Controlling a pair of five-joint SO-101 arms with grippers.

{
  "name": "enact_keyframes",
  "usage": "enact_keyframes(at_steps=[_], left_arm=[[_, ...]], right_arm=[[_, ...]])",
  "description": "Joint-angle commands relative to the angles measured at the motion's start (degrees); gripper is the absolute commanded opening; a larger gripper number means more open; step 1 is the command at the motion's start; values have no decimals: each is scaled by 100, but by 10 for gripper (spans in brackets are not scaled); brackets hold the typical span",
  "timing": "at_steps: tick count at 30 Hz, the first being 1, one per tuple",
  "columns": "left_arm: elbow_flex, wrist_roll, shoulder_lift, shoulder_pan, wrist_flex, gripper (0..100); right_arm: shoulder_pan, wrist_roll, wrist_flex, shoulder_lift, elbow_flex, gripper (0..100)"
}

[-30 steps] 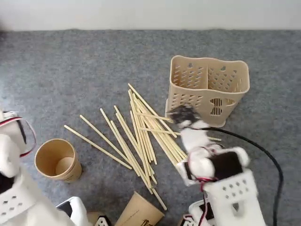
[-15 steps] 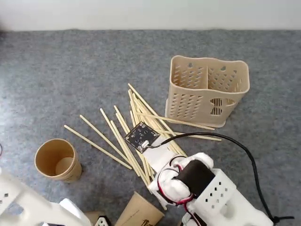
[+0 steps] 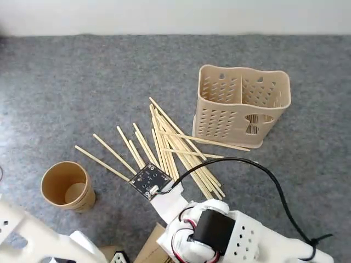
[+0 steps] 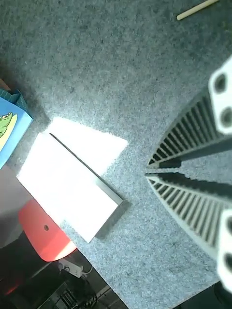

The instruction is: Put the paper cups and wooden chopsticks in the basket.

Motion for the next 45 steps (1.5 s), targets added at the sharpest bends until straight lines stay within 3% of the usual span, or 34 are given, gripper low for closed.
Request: enact_keyframes(at_steps=[1, 9, 13, 21, 34, 36, 41, 45], left_arm=[[-13, -44, -88, -53, -123, 15], [-22, -44, -88, -53, -158, 15], [-22, -53, -88, -62, -158, 15], [-22, -53, -88, -62, -158, 15], [-22, -53, -88, -62, -158, 15], [-22, -53, -88, -62, -158, 15], [-22, -53, -88, -62, -158, 15], [-31, -53, -88, -62, -158, 15]], right_arm=[[-57, -53, -338, -101, 132, 223], [-1156, -105, -708, -92, 185, 220], [-1086, -158, -743, 136, 369, 220], [-233, -132, -963, 1156, 396, 220], [-497, -167, -1191, 1930, 413, 218], [-497, -167, -1182, 2105, 413, 190], [-505, -105, -1262, 2325, 299, 0], [-505, -9, -1174, 2308, 255, 4]])
